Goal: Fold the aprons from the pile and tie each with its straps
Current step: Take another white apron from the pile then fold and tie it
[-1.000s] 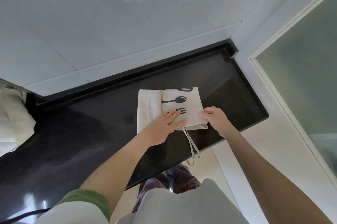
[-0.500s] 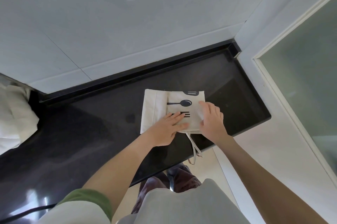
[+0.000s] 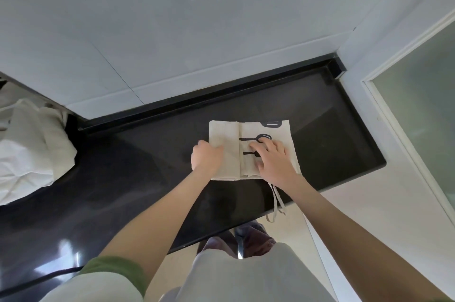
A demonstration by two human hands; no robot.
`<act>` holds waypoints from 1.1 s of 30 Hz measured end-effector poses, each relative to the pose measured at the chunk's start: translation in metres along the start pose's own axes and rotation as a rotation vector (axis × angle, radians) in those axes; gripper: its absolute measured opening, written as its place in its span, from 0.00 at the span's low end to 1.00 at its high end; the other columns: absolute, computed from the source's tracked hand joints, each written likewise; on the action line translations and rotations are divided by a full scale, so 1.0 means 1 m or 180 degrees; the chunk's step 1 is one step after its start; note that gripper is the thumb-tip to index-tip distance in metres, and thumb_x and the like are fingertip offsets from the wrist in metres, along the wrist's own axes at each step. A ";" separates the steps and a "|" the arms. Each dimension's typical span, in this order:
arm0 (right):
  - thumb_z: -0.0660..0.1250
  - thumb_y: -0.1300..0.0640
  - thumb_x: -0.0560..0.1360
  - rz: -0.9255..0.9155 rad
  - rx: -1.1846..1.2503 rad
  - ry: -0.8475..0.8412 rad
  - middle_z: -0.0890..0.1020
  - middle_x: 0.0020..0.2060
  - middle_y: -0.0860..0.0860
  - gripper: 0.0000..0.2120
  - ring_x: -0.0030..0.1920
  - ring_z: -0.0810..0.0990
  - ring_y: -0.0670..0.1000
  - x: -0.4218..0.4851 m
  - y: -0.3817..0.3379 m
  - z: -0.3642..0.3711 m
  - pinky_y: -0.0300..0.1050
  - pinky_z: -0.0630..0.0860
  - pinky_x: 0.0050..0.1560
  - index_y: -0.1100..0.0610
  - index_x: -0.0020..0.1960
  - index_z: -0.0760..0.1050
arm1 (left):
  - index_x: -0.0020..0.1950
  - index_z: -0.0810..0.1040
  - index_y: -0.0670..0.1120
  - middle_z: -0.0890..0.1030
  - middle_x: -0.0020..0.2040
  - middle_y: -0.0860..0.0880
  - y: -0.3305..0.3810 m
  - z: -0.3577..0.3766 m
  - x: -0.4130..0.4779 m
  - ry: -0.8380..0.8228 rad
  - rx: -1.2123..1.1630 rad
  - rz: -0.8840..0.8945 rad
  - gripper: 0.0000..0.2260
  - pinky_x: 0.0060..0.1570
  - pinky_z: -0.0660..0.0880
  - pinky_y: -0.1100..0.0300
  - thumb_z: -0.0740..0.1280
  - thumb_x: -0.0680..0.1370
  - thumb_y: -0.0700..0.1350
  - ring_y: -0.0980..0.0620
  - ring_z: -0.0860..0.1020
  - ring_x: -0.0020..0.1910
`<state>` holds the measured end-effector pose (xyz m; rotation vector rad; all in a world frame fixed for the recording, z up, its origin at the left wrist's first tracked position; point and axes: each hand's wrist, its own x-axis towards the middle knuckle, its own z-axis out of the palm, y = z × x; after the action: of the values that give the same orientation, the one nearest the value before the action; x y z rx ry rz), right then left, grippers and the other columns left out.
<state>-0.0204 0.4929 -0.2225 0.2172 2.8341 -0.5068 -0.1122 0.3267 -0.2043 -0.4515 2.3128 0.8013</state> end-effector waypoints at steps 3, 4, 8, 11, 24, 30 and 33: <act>0.63 0.63 0.75 -0.0108 0.0246 0.0184 0.71 0.62 0.51 0.18 0.61 0.68 0.54 0.005 -0.014 -0.008 0.45 0.65 0.60 0.54 0.65 0.72 | 0.60 0.71 0.40 0.73 0.41 0.49 0.009 -0.006 -0.006 -0.0166 -0.0091 0.0068 0.14 0.36 0.72 0.59 0.60 0.79 0.47 0.52 0.73 0.37; 0.62 0.62 0.77 -0.0101 0.0572 0.0131 0.73 0.58 0.50 0.17 0.56 0.70 0.51 0.006 -0.021 -0.011 0.42 0.66 0.57 0.55 0.65 0.71 | 0.62 0.69 0.40 0.73 0.42 0.48 0.012 -0.005 -0.009 -0.0151 -0.0175 0.0143 0.14 0.36 0.72 0.58 0.60 0.79 0.46 0.51 0.74 0.38; 0.54 0.48 0.83 0.0063 0.1769 -0.0331 0.78 0.55 0.50 0.17 0.54 0.77 0.48 0.003 -0.050 -0.026 0.43 0.74 0.57 0.53 0.67 0.69 | 0.62 0.65 0.43 0.76 0.49 0.45 0.023 -0.001 -0.023 -0.0337 -0.0650 0.0412 0.12 0.40 0.79 0.53 0.60 0.80 0.43 0.45 0.78 0.45; 0.55 0.43 0.81 0.0210 0.2624 -0.0637 0.79 0.54 0.48 0.17 0.53 0.79 0.45 0.003 -0.048 -0.028 0.38 0.75 0.55 0.50 0.64 0.70 | 0.58 0.65 0.46 0.75 0.41 0.47 0.030 -0.004 -0.030 -0.0701 -0.0969 0.0419 0.09 0.30 0.79 0.57 0.58 0.81 0.48 0.52 0.75 0.33; 0.65 0.54 0.78 0.1285 0.1684 -0.0289 0.75 0.54 0.48 0.19 0.55 0.74 0.49 0.007 0.006 -0.026 0.43 0.69 0.55 0.56 0.67 0.66 | 0.79 0.54 0.53 0.53 0.79 0.44 0.034 0.021 -0.010 0.0229 0.2352 0.3661 0.28 0.74 0.54 0.51 0.61 0.82 0.41 0.44 0.55 0.76; 0.62 0.58 0.81 0.0471 0.0851 -0.0943 0.76 0.45 0.47 0.05 0.47 0.76 0.47 0.012 0.023 -0.028 0.44 0.71 0.52 0.58 0.55 0.72 | 0.76 0.60 0.51 0.56 0.78 0.47 0.047 0.027 0.006 -0.0067 0.3618 0.4433 0.21 0.75 0.43 0.47 0.54 0.83 0.53 0.47 0.50 0.78; 0.65 0.62 0.78 0.0077 0.1011 -0.0534 0.73 0.38 0.44 0.05 0.40 0.73 0.44 0.013 0.024 -0.029 0.41 0.71 0.47 0.57 0.54 0.74 | 0.70 0.67 0.48 0.70 0.69 0.48 0.043 0.026 0.008 0.0026 0.3791 0.4047 0.21 0.71 0.56 0.50 0.56 0.82 0.57 0.47 0.66 0.70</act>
<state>-0.0346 0.5265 -0.2075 0.2540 2.5739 -0.9236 -0.1273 0.3750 -0.2070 1.5965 2.4021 -0.2495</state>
